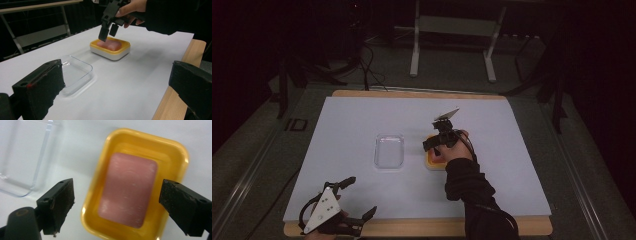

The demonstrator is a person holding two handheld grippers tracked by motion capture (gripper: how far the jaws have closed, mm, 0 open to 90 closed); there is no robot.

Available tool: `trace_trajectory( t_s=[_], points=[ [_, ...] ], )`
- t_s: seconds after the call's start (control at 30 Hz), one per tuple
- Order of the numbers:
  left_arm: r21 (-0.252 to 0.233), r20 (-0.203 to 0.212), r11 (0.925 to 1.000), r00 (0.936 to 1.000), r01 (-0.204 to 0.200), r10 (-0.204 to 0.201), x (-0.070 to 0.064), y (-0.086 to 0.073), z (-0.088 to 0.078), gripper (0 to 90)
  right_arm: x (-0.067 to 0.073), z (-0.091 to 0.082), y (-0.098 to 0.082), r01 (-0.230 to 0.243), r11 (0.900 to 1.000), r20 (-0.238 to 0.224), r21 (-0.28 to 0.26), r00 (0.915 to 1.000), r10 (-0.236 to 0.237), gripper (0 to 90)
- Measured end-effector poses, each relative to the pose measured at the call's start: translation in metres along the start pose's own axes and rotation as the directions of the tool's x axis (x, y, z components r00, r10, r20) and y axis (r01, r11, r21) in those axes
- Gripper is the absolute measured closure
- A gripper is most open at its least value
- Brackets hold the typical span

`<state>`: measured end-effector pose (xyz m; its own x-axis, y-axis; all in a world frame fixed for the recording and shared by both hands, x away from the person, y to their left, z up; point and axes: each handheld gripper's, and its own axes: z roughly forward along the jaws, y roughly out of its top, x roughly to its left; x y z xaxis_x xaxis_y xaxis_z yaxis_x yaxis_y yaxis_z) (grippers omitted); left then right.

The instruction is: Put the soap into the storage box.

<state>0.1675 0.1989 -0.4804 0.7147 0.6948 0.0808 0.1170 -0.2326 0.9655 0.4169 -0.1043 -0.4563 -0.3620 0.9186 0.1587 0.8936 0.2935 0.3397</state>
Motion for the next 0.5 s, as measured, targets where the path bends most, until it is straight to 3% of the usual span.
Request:
trace_trajectory(
  t_s=[0.13,0.27,0.5],
  points=[
    [0.0,0.0,1.0,1.0,0.0,0.0,0.0,0.0,0.0,0.2,-0.003,-0.006,-0.004,0.056,0.998,-0.019,-0.024,0.9982,-0.056,11.2],
    [0.002,0.004,1.0,1.0,0.003,-0.003,0.0,0.0,0.001,0.2,-0.005,-0.017,-0.01,0.126,0.989,-0.006,-0.079,0.9918,-0.127,11.4],
    [0.006,0.003,1.0,1.0,-0.002,0.002,-0.001,-0.001,0.001,0.2,-0.013,-0.029,-0.023,0.151,0.978,-0.015,-0.142,0.9879,-0.154,13.2]
  ],
)
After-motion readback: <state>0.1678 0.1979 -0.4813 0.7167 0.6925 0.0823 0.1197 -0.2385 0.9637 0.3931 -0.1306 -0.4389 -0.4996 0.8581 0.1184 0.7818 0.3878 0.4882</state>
